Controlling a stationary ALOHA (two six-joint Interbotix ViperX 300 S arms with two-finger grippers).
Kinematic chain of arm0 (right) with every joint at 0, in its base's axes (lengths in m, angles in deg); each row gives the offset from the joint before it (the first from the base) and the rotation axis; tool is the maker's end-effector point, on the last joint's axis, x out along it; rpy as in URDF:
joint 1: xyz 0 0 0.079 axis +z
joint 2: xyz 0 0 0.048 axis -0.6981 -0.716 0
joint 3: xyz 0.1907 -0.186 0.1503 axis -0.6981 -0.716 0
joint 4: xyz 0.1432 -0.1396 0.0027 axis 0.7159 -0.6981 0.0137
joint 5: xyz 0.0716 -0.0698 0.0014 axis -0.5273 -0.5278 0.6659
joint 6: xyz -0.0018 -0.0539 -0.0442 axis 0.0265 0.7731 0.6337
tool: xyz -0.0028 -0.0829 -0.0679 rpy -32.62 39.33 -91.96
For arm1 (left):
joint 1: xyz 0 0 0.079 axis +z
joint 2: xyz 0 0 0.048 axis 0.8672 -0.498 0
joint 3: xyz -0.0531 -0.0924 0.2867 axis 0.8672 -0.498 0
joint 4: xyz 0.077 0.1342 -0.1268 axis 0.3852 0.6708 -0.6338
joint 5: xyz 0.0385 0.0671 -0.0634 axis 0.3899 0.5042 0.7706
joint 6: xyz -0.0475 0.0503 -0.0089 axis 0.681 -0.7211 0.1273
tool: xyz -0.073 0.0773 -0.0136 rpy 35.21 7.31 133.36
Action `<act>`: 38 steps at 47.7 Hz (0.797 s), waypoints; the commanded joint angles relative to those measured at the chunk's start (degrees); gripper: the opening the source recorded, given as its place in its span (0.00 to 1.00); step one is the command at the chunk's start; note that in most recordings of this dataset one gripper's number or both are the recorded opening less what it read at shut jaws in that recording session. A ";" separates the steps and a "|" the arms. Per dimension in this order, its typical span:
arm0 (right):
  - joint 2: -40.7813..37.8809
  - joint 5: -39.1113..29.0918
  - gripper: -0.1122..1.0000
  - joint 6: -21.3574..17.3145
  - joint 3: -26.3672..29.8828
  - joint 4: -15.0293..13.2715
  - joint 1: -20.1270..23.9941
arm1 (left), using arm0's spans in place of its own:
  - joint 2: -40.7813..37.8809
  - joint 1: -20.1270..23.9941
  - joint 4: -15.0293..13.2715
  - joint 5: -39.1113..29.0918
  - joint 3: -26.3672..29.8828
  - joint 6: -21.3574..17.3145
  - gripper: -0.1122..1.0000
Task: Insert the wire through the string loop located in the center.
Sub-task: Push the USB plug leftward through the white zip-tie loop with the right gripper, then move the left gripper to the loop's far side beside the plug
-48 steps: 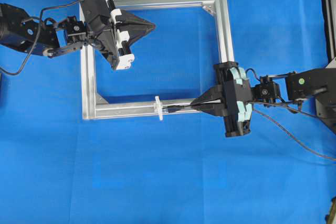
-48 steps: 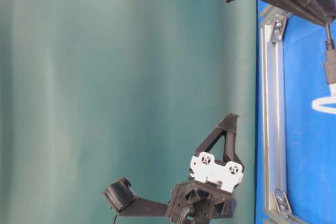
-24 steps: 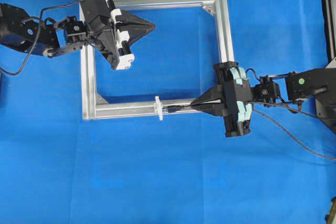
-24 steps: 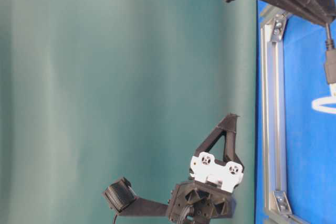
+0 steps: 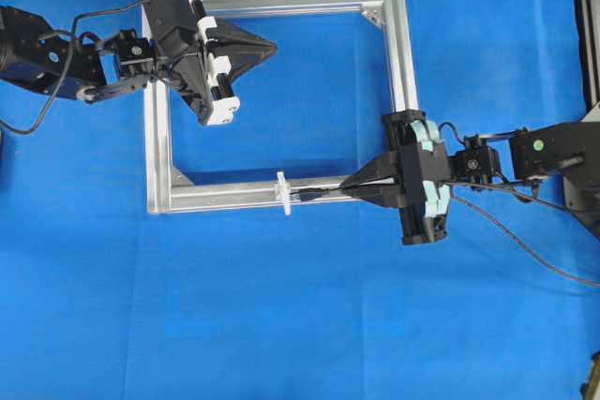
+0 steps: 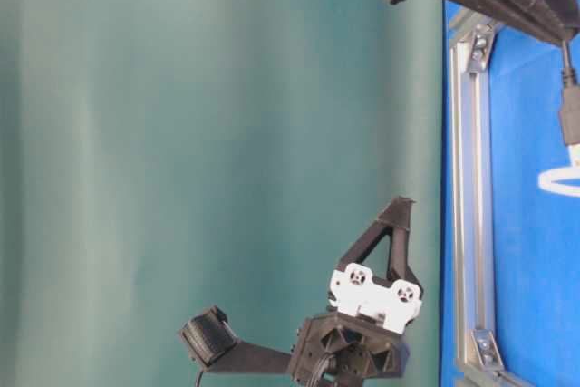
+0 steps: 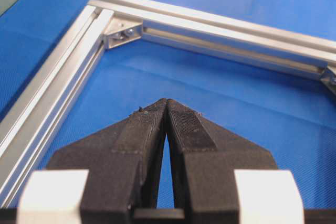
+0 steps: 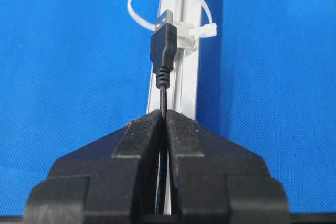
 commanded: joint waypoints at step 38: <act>-7.03 0.26 0.08 -0.18 10.99 0.18 1.41 | 1.76 -0.53 0.09 -1.23 0.26 0.18 0.10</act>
